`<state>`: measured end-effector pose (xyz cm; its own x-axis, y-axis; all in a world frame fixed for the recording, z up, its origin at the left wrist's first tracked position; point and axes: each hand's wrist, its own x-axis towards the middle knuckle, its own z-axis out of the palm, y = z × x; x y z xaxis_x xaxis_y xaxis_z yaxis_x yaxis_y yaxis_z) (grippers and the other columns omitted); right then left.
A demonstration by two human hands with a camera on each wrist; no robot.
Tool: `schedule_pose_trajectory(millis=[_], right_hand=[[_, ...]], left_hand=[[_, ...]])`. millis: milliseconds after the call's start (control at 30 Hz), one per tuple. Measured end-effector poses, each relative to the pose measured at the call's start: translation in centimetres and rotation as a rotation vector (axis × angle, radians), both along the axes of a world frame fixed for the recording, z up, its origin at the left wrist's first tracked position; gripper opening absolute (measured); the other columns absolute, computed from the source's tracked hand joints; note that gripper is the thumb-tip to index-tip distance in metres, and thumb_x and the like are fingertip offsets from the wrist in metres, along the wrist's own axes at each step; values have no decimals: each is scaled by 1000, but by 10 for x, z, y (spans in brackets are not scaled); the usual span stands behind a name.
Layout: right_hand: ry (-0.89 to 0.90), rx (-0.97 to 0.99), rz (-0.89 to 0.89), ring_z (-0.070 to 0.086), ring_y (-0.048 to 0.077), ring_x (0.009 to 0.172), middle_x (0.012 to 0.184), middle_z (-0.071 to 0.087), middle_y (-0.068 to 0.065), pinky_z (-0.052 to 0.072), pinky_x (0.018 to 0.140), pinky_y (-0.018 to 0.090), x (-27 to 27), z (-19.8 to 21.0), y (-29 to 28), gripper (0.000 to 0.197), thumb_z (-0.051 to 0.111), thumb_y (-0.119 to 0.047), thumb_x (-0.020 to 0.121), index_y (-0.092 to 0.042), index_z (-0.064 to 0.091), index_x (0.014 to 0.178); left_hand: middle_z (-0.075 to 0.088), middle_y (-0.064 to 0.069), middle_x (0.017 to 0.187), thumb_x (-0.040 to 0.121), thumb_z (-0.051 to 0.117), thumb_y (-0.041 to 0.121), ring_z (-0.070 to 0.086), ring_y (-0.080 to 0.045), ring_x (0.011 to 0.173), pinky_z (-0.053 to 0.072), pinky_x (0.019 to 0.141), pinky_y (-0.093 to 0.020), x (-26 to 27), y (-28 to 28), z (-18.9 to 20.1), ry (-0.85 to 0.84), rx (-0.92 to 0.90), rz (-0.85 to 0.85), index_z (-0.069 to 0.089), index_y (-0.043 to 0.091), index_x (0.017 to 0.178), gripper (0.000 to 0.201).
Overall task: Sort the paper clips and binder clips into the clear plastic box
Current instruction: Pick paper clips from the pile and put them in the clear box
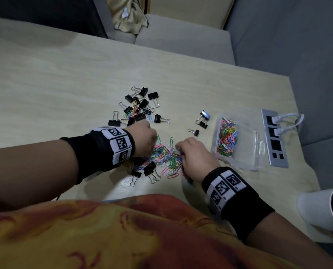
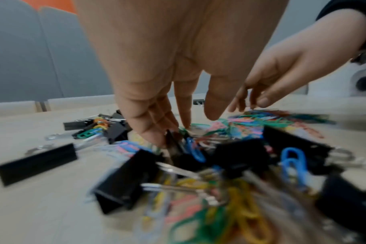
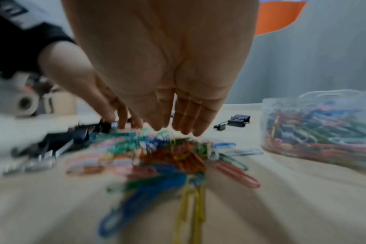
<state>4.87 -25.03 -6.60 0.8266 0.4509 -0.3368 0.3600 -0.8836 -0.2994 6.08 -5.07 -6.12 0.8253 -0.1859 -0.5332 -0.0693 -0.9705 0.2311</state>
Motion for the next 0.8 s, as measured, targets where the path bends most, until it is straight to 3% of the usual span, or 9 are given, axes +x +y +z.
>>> schedule_pose_trajectory(millis=[67,167,233,333,467,567,667,733,800], right_hand=[[11,-1,-94,43,25,121,131,42,5,41,99,38,-2,9,-6,50,57,-18,88,-19,42,136],[138,-229,-178,44,31,120,129,37,10,43,94,40,-10,19,-12,77,77,-36,71,-16,35,133],[230,-356,-251,46,34,115,127,32,12,46,85,39,-18,18,-11,85,83,-38,61,-13,33,126],[258,-344,-334,53,36,106,127,27,14,47,79,38,-22,11,-7,84,86,-33,60,-12,33,122],[220,-119,-316,57,29,103,126,31,10,46,90,34,-16,5,6,75,81,-29,71,-11,37,128],[200,-29,-221,51,29,113,129,28,8,46,97,37,-10,5,15,88,82,-35,68,-15,30,136],[169,-68,-36,37,29,123,140,20,3,46,96,44,-6,3,25,106,83,-46,62,-35,16,144],[114,-114,75,34,31,122,140,20,3,47,90,44,-6,-2,31,89,75,-50,71,-43,21,141],[50,-95,125,37,32,117,133,27,6,47,85,42,-5,-7,34,62,65,-46,82,-38,34,136]], left_hand=[[49,-4,121,88,53,26,55,-25,111,49,93,-39,-7,-6,-1,-8,-58,-24,58,25,119,32],[47,-5,127,87,55,26,54,-24,114,47,95,-35,-6,-5,3,-74,-83,12,54,25,128,41],[44,-4,129,81,65,38,54,-24,113,49,93,-36,-4,4,7,-65,-11,5,51,26,129,51],[41,-5,129,69,71,57,51,-27,111,49,87,-38,-9,11,10,23,170,-98,43,28,129,73],[44,-4,121,70,70,56,49,-26,108,50,82,-39,-19,8,6,38,198,-144,47,28,122,63],[46,-4,120,72,69,47,52,-25,106,50,84,-37,-15,10,8,49,177,-150,51,29,120,54],[46,0,113,71,72,48,54,-21,105,49,86,-34,-9,12,9,31,89,-91,54,29,116,52],[49,2,106,75,70,44,56,-18,102,48,86,-31,-5,12,10,-28,-69,48,57,28,109,41],[60,4,102,83,64,38,61,-15,95,48,81,-26,-1,12,13,-52,-209,203,60,26,102,23]])
